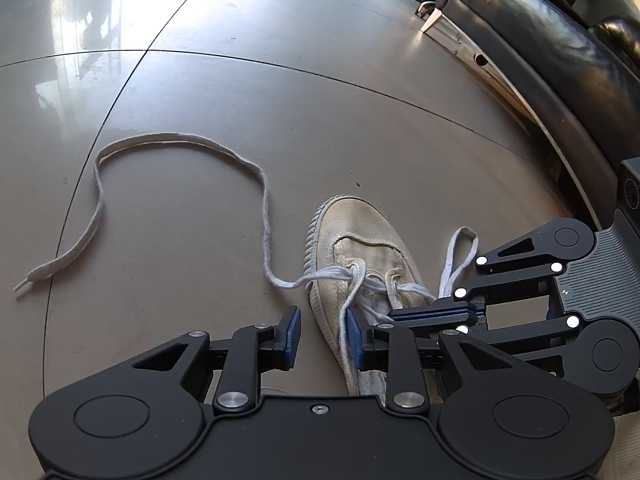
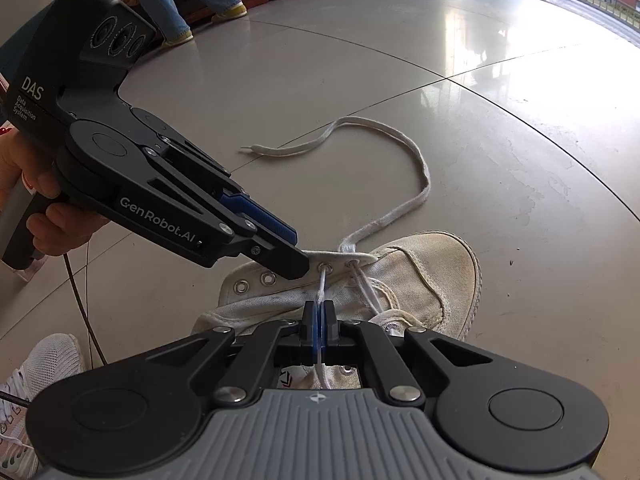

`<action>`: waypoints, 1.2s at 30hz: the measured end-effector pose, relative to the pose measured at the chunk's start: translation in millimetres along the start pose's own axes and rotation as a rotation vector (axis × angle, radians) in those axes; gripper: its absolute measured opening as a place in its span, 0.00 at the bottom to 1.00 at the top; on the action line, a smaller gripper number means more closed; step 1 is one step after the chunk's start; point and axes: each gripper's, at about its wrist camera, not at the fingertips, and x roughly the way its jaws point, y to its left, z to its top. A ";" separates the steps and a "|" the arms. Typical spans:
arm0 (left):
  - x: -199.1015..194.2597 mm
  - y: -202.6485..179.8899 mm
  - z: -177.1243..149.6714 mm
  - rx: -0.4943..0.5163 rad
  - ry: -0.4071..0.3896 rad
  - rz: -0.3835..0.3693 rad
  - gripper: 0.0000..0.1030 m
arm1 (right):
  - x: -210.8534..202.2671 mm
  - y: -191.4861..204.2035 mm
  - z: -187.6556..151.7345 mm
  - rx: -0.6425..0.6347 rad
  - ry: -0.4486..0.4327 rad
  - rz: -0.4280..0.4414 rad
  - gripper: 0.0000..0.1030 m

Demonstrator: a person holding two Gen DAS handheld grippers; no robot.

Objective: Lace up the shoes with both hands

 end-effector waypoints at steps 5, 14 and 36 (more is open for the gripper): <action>3.8 -3.2 1.5 -0.008 -0.001 0.003 0.25 | 1.9 1.0 -0.7 -0.002 0.003 0.001 0.01; 3.2 -1.5 2.1 -0.005 0.000 0.004 0.25 | 3.1 0.8 1.0 0.005 0.001 0.001 0.01; -2.3 8.0 8.8 -0.034 -0.042 -0.078 0.19 | 9.8 -5.2 3.3 -0.016 -0.067 0.015 0.02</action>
